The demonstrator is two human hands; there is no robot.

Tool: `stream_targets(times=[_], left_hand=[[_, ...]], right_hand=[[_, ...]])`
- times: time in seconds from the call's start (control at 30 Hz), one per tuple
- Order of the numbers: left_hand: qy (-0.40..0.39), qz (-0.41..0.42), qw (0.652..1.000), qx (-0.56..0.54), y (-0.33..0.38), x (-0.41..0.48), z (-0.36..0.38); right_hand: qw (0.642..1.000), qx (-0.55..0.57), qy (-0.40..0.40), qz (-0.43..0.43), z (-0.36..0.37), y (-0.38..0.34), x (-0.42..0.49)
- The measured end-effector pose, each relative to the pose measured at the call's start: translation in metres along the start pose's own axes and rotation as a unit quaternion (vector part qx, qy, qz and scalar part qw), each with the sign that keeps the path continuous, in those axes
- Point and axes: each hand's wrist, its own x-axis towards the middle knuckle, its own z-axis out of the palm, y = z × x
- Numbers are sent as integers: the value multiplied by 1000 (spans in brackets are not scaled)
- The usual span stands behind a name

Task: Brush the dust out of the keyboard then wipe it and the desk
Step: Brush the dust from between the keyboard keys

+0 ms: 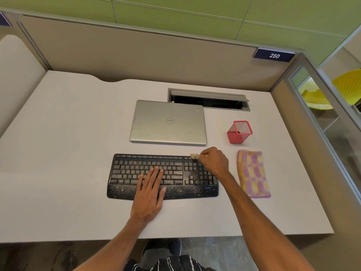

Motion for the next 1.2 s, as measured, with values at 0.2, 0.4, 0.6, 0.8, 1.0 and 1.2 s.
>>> stream_targets(times=[0.2,0.4,0.6,0.8,1.0,1.2], left_hand=[[-2,0,1000,1,0,0,1],[-4,-2,1000,1,0,0,0],[-2,0,1000,-1,0,0,1],[2,0,1000,-2,0,0,1],[7,2,1000,-5,0,0,1],[9,3,1000,-4,-1,0,2]], right_hand=[[1000,3,27,-1,-5,-9,3],[999,-3,-45,-10,4,-16,4],[1000,-2,-2,-6,2,-21,5],[1000,4,-27,-11,1,-26,8],[997,-25,-53,-43,8,-32,6],[997,-23,-63,-31,0,-22,7]])
